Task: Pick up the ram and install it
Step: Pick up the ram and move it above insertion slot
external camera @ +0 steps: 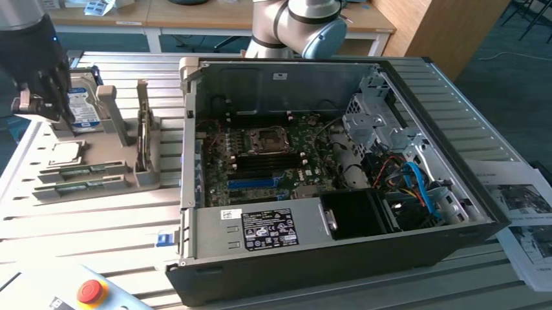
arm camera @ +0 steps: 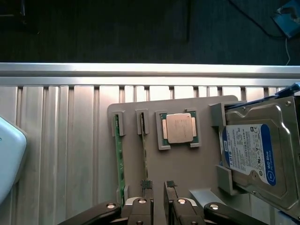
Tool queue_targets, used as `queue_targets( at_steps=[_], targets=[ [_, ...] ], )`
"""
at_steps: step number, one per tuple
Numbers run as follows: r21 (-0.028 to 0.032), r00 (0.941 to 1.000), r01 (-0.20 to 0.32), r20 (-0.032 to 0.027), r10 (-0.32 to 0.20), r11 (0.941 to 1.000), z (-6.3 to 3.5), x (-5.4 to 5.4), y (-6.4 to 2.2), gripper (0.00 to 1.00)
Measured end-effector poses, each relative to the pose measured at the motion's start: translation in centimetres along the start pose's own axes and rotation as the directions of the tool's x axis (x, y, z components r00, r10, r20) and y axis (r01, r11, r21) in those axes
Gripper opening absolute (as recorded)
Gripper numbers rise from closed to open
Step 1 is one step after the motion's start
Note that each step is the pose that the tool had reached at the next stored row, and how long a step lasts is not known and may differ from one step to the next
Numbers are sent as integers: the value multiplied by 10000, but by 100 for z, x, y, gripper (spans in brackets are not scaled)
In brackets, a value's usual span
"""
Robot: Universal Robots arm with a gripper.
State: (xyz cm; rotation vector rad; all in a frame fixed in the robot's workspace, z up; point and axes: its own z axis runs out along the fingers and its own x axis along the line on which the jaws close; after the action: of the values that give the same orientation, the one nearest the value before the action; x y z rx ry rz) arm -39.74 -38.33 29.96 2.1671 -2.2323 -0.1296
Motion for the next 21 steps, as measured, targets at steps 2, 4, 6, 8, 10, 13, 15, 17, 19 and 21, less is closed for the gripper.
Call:
queue_targets(
  at_steps=[2, 4, 6, 8, 10, 13, 15, 17, 19, 21],
  targets=[
    [0, 10000, 1, 1, -1, 10000, 32, 1, -2, 24],
    [0, 10000, 1, 1, -1, 10000, 65, 3, -4, 24],
    [0, 10000, 0, 0, 0, 10000, 94, 4, -7, 24],
    [-1, 10000, 0, -1, 0, 10000, 99, 4, -8, 24],
    [-1, 10000, 1, -1, -1, 10000, 100, 4, -7, 24],
    [3, 10000, 0, 3, 0, 10000, 113, 4, -8, 24],
    [0, 10000, 0, 1, 0, 10000, 146, 6, -11, 24],
    [1, 10000, 0, 1, 0, 10000, 184, 7, -14, 24],
    [1, 10000, 0, 1, 0, 10000, 219, 9, -17, 24],
    [1, 10000, 1, 0, -1, 10000, 255, 10, -20, 24]
  ],
)
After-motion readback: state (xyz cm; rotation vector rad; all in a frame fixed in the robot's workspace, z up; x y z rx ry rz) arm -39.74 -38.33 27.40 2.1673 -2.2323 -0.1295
